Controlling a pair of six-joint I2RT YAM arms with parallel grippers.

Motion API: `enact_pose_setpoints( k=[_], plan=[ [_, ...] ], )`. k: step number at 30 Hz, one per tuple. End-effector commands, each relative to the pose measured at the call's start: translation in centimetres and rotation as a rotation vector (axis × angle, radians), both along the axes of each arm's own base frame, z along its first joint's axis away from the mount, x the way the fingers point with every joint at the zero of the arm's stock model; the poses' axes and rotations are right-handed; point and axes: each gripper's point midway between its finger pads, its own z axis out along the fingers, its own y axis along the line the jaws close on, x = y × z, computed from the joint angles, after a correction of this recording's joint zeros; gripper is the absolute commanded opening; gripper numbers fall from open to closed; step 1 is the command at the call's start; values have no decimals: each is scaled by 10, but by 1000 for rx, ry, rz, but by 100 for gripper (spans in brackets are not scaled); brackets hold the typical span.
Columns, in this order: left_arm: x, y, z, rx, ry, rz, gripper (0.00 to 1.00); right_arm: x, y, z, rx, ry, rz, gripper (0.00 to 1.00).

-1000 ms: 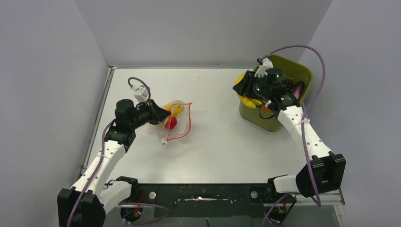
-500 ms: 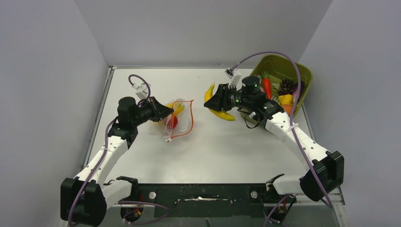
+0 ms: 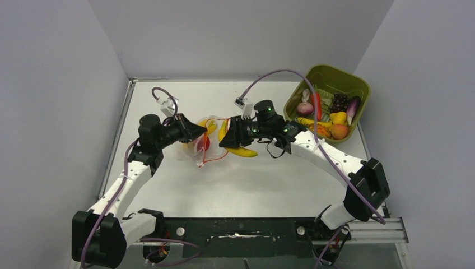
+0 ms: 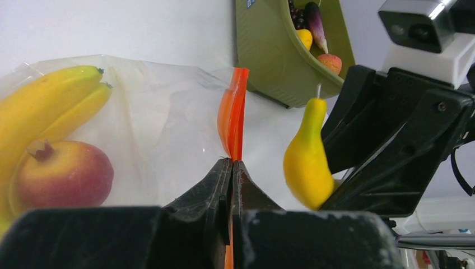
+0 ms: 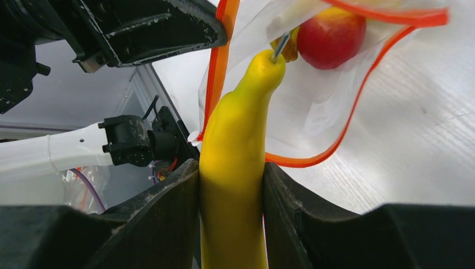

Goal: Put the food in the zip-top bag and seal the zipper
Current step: Place the fake fruit in the zipper food storage bag.

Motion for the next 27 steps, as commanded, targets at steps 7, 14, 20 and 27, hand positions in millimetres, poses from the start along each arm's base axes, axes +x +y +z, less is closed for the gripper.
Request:
enact_pose_setpoints(
  k=[7, 14, 20, 27],
  plan=[
    [-5, -4, 38, -44, -138, -38, 0, -3, 30, 2, 10, 92, -26, 39],
    [-11, -4, 36, -55, -135, -45, 0, 6, 41, -9, -43, 132, -54, 41],
    [-17, -6, 36, -75, -123, -60, 0, 12, 48, -14, -53, 128, -66, 41],
    [-24, -5, 31, -89, -111, -61, 0, 27, 46, -7, -83, 91, -162, 45]
  ],
)
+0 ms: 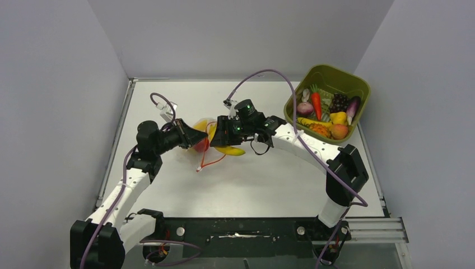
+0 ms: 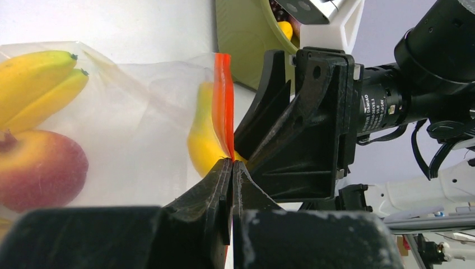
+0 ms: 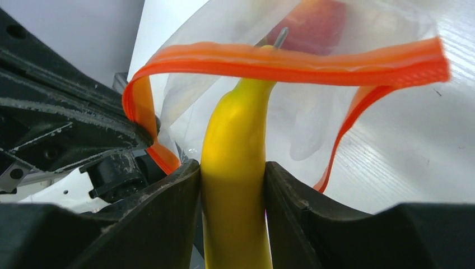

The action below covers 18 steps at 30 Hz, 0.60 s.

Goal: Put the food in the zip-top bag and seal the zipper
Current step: Place the fake fruit in the zipper food storage bag.

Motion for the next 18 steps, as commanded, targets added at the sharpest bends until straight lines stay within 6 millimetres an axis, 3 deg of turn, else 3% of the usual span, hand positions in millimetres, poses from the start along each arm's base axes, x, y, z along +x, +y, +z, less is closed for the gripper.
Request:
enact_pose_setpoints(
  k=[1, 8, 12, 18],
  plan=[
    [-4, -2, 29, -40, -107, -20, 0, 19, 5, 34, 27, -86, -81, 45],
    [-4, -3, 37, -82, -96, -16, 0, 30, 11, 23, 7, -67, -108, 48],
    [-3, -3, 37, -95, -99, -5, 0, 32, 16, 22, 3, -70, -90, 43],
    [1, -3, 39, -96, -100, -2, 0, 28, -4, 33, -79, -211, -13, 50]
  ],
)
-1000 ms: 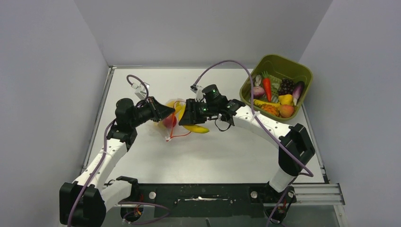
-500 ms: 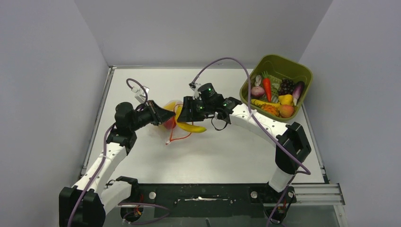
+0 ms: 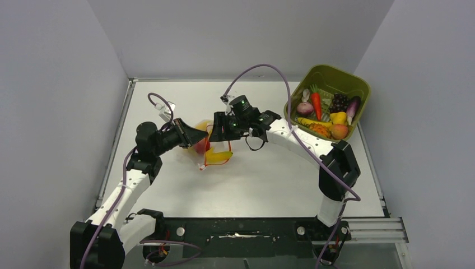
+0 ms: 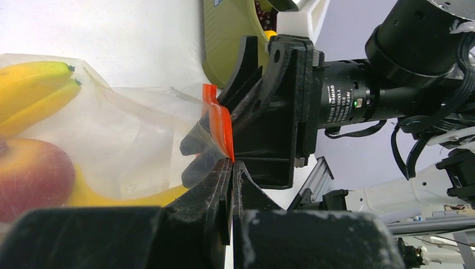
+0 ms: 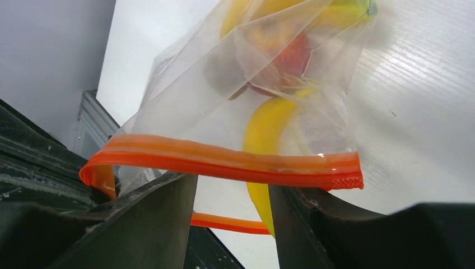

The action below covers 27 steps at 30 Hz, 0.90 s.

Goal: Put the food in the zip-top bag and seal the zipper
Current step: Place the fake fruit in the zipper food storage bag.

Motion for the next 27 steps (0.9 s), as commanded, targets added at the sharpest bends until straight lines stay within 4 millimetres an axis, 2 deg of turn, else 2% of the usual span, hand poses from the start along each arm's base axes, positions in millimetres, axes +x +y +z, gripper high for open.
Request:
enact_pose_setpoints(
  k=[1, 5, 10, 11, 13, 18, 24, 27],
  plan=[
    [5, 0, 30, -30, -115, -1, 0, -1, -11, 43, 1, -201, 73, 51],
    [7, 0, 35, -22, -126, 2, 0, -10, -32, 40, -51, -288, 117, 52],
    [11, 2, 30, 0, -121, 16, 0, -10, -54, 34, -76, -298, 5, 50],
    [12, 2, 39, -2, -141, 19, 0, -9, -56, 33, -68, -296, -24, 49],
    [14, 3, 40, 1, -144, 25, 0, -6, -60, 28, -59, -285, -78, 46],
    [14, 3, 40, -3, -136, 32, 0, -4, -52, 7, -41, -249, -81, 43],
    [15, 5, 38, -5, -128, 44, 0, 7, -34, 7, 25, -255, -44, 38],
    [15, 6, 36, -8, -125, 53, 0, 12, -32, -2, 7, -244, -54, 33]
  ],
)
